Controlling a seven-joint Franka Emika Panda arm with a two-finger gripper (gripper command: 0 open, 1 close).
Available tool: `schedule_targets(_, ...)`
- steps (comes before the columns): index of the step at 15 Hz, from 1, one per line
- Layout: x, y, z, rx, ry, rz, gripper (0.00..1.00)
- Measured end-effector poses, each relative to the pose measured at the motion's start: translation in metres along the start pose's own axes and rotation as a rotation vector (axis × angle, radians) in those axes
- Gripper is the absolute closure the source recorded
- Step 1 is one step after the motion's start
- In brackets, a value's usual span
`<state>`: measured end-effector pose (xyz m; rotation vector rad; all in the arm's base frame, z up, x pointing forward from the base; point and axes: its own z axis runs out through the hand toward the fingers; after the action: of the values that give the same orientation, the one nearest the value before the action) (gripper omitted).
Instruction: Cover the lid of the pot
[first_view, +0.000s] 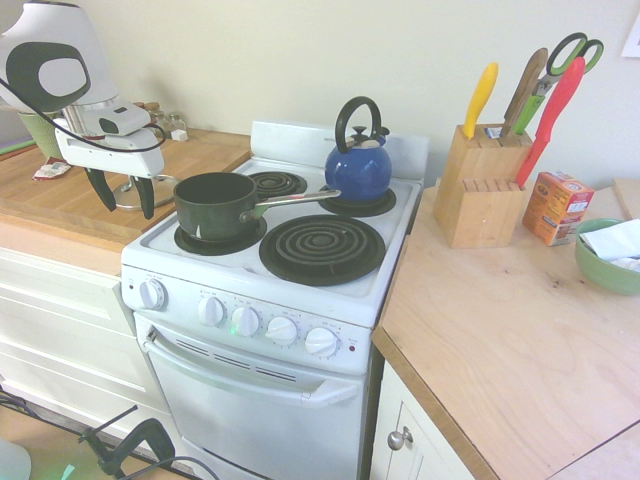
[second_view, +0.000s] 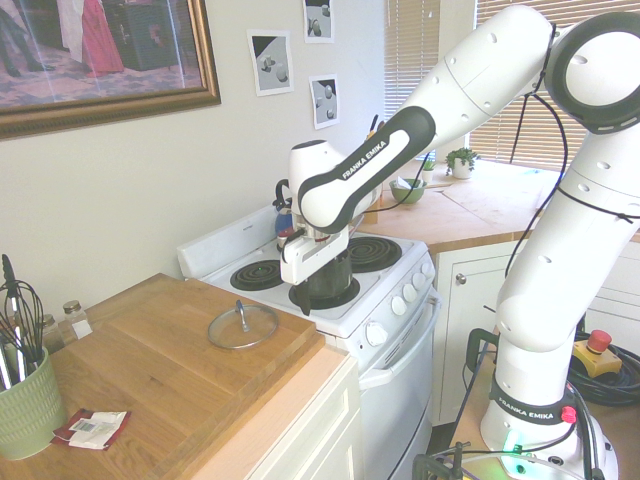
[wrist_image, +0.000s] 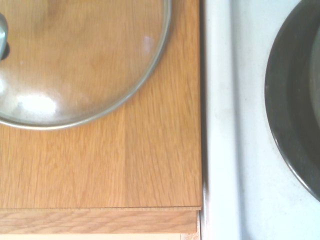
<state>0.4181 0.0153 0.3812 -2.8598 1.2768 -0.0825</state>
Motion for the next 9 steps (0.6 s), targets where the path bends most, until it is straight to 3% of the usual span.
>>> schedule_targets(4, -0.006, -0.012, -0.007, 0.009, 0.017, 0.023, 0.0)
schedule_targets(9, -0.031, -0.075, -0.051, 0.091, 0.09, 0.202, 0.0)
